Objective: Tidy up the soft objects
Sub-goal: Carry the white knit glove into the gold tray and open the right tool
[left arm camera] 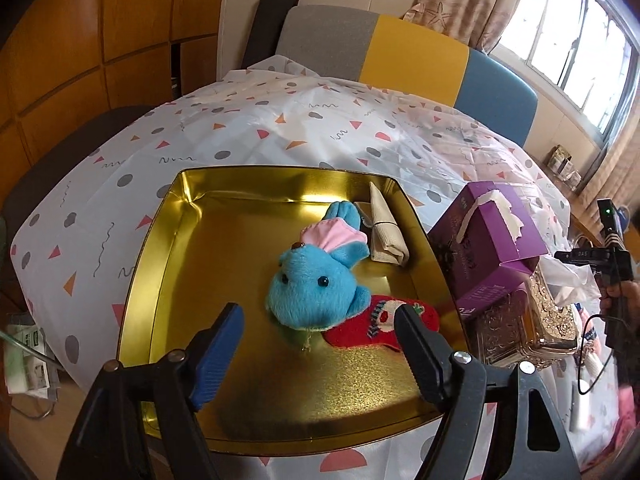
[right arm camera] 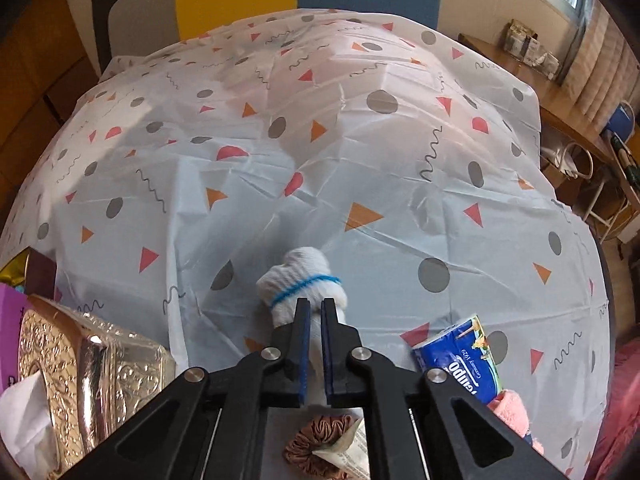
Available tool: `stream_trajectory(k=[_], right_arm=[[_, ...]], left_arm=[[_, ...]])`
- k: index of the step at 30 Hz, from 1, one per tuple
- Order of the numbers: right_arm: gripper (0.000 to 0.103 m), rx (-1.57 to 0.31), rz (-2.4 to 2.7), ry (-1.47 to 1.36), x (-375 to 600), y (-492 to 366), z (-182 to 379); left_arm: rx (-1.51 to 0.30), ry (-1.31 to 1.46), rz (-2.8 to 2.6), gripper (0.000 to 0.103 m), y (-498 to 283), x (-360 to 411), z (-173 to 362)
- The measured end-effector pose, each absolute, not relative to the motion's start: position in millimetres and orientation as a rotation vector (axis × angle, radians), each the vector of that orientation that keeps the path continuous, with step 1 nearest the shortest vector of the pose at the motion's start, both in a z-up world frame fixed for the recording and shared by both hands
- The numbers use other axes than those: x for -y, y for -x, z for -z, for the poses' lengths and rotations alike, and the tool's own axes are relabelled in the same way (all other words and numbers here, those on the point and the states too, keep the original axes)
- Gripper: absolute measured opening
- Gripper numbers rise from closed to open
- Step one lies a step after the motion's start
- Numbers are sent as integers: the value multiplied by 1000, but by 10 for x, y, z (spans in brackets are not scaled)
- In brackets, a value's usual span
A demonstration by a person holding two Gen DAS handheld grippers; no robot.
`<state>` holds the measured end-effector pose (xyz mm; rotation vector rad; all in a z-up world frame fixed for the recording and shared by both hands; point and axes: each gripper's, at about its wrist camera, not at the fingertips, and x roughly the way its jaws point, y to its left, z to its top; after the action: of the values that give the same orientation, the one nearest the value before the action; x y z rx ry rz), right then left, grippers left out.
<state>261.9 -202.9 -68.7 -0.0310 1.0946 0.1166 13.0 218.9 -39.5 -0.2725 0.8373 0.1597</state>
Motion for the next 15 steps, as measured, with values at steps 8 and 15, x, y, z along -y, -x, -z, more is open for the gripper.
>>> stream_trajectory(k=[8,15], right_arm=[[43,-1177,-119,114,2012,-2678,901],[12,-1186,-37,186,1883,-2694,1183]], left_arm=[[-846,282,-172,81,-96,-2217,423],[-854,252,-188,81,-82,-2204,466]])
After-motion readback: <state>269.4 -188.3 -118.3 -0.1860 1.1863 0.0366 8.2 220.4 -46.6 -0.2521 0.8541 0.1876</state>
